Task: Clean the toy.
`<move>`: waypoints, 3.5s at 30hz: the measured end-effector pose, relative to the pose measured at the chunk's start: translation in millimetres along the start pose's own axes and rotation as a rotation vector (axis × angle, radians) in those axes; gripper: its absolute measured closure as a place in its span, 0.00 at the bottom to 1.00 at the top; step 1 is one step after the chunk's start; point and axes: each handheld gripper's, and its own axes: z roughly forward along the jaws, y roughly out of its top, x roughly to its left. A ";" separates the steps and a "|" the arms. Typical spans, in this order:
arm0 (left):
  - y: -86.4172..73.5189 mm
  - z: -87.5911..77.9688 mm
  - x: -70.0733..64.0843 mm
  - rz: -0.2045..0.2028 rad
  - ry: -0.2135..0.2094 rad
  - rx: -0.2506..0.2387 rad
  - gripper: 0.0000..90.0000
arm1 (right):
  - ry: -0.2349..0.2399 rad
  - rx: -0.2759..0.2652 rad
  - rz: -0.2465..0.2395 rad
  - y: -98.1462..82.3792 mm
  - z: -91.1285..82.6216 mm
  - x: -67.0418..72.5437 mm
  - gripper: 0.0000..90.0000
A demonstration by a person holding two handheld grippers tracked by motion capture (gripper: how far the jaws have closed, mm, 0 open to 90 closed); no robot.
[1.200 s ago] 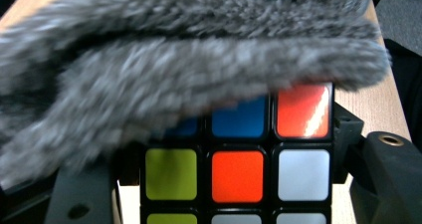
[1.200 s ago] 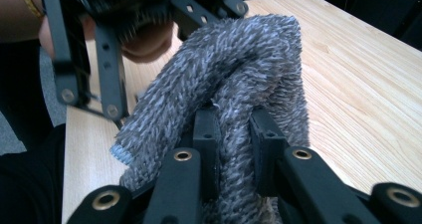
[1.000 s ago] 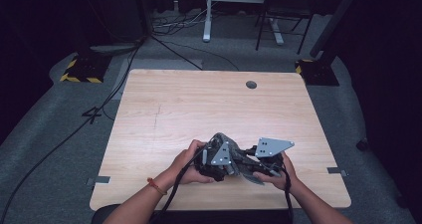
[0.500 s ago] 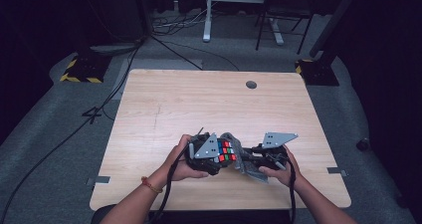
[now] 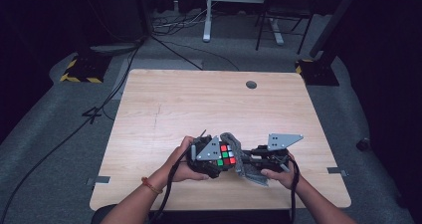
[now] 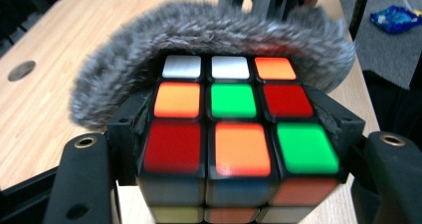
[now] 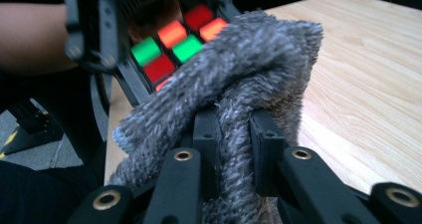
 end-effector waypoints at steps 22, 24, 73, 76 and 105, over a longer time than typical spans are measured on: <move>1.2 -8.4 6.3 -0.031 0.031 -0.024 0.37 | -0.143 0.168 -0.066 -6.5 11.7 -2.4 0.86; 0.8 -5.4 5.2 -0.021 0.032 -0.001 0.37 | -0.132 0.128 -0.078 -3.8 9.2 1.0 0.86; 5.7 -17.2 3.3 -0.009 0.028 -0.053 0.37 | -0.177 0.178 -0.124 -0.7 12.0 2.2 0.85; 5.2 -17.1 3.7 -0.007 0.014 -0.059 0.37 | -0.142 0.151 -0.099 -0.3 11.6 4.5 0.85; 6.3 -12.0 2.1 0.013 0.046 -0.018 0.37 | -0.193 0.156 -0.069 -4.9 4.9 -7.8 0.86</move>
